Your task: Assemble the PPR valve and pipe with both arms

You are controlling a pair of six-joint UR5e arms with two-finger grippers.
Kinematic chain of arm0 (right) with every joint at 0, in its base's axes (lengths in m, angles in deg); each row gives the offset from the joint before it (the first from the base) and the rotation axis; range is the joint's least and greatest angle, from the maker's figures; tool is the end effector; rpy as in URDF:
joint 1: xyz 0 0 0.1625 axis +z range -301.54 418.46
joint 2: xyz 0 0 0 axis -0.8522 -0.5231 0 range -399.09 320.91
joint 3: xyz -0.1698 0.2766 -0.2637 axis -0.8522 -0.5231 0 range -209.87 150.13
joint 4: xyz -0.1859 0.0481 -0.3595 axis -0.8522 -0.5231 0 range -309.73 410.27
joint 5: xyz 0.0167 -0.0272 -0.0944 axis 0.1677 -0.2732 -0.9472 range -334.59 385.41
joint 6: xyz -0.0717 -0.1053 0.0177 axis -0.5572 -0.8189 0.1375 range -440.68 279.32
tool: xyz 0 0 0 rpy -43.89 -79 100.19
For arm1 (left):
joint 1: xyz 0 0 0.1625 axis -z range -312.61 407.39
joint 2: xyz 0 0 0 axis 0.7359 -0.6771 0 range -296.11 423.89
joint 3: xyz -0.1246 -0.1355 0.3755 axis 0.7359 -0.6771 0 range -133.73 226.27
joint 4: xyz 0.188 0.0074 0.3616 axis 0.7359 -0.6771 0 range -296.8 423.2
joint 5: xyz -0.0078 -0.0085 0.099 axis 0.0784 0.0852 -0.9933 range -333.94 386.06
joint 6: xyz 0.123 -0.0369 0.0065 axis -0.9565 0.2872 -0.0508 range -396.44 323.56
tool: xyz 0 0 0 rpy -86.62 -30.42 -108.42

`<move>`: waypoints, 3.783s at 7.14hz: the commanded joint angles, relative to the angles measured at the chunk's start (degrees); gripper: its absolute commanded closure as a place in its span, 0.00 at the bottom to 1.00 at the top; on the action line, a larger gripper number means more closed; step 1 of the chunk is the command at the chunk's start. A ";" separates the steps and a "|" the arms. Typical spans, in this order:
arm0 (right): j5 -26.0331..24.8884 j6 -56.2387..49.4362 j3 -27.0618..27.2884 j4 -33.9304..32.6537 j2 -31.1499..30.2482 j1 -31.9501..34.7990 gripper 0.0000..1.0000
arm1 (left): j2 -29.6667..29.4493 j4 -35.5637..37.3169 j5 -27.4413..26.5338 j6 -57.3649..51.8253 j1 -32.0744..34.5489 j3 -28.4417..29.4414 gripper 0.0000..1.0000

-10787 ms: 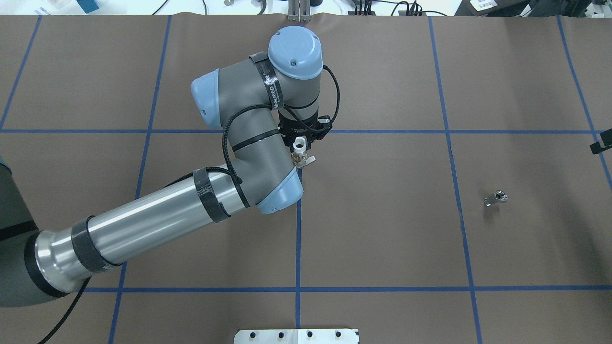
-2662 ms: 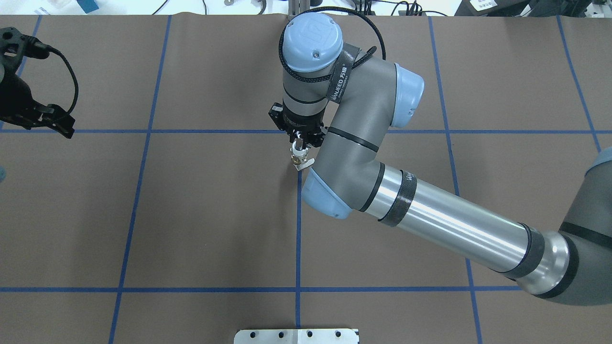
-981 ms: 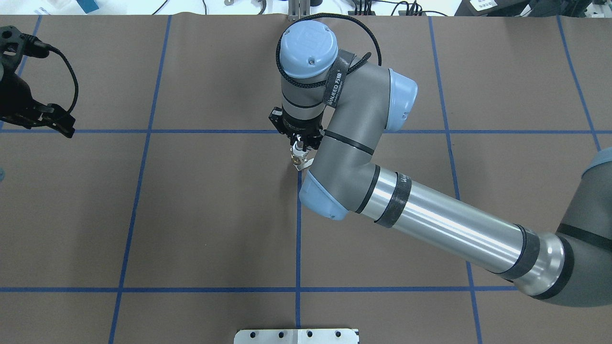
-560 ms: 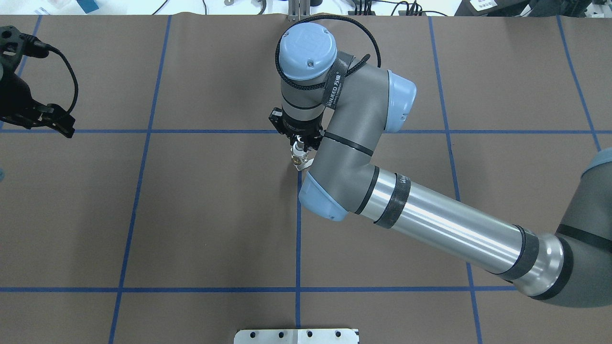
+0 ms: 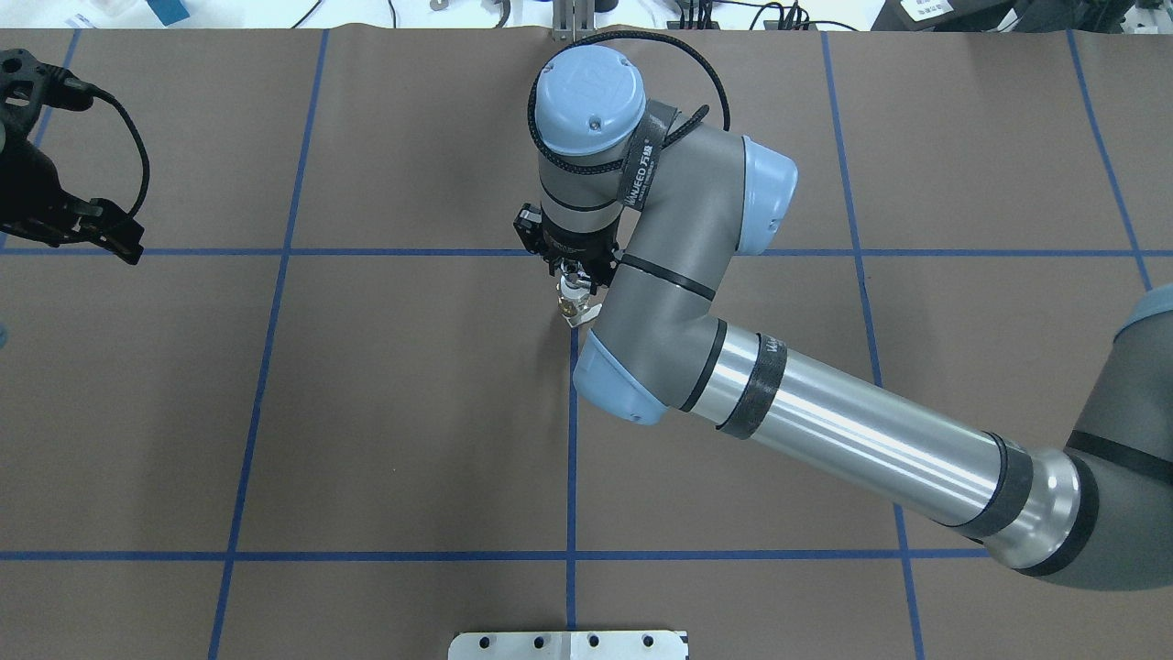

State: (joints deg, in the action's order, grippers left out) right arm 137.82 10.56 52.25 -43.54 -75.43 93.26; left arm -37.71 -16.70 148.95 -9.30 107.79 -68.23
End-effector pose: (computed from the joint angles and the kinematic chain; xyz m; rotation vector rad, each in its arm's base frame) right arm -0.5752 -0.5024 0.1560 -0.1499 -0.8067 0.4505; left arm 0.2075 -0.4942 0.3986 0.1201 0.7062 0.1711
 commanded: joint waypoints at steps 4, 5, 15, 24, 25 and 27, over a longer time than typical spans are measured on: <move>0.08 -0.18 0.84 0.99 -0.31 0.08 0.00 | -0.09 0.00 0.07 0.02 -0.03 -0.02 0.13; 0.35 -0.18 2.76 1.00 -1.79 0.26 0.00 | 0.00 0.00 0.33 0.02 0.06 -0.37 0.13; 18.36 -65.90 29.33 1.61 -55.66 37.15 0.00 | 17.47 -0.26 11.58 -29.14 22.87 -2.13 0.01; 25.66 -73.92 25.02 7.80 -59.40 49.57 0.00 | 20.65 -0.88 11.58 -32.68 28.36 4.29 0.00; 25.49 -74.10 25.11 5.76 -58.68 49.65 0.00 | 20.65 -0.88 11.58 -32.67 28.28 5.07 0.00; 25.05 -74.10 25.02 5.65 -58.67 47.90 0.00 | 20.57 -0.88 11.58 -32.50 28.27 5.95 0.00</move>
State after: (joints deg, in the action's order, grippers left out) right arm 163.15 -63.51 77.31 -37.48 -134.27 141.94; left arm -17.08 -17.57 160.52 -41.91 136.08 -62.98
